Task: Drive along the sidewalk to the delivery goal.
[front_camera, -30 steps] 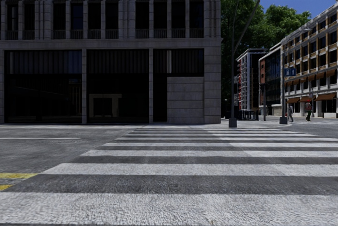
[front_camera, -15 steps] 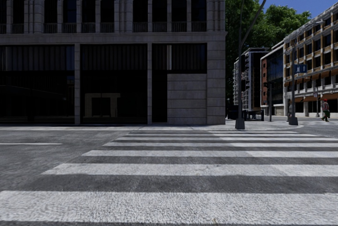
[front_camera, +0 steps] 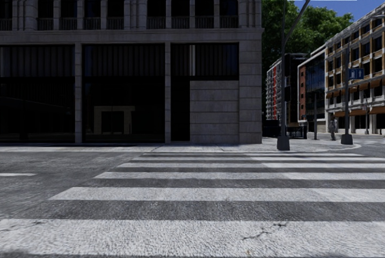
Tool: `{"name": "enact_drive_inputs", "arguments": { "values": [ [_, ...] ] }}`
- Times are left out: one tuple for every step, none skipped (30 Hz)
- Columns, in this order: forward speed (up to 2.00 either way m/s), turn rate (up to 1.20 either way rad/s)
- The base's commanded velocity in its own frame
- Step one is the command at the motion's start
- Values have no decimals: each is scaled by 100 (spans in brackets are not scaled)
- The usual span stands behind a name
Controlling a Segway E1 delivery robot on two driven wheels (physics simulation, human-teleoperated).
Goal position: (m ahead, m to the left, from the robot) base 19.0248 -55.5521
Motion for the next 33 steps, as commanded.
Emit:
{"name": "enact_drive_inputs", "arguments": {
  "values": [
    [200, -14],
    [200, -14],
    [200, -14],
    [200, -14],
    [200, -14],
    [200, -14],
    [200, -14],
    [200, -14],
    [200, -14],
    [200, -14],
    [200, -15],
    [200, -15],
    [200, -17],
    [200, -18],
    [200, -19],
    [200, -20],
    [200, -20],
    [200, -22],
    [200, -25],
    [200, -27],
    [200, -27],
    [200, -30],
    [200, -30],
    [200, -31],
    [200, -31],
    [200, -31],
    [200, -31],
    [200, -31],
    [200, -31],
    [200, -31],
    [200, -31],
    [200, -31],
    [200, -31]
  ]
}}
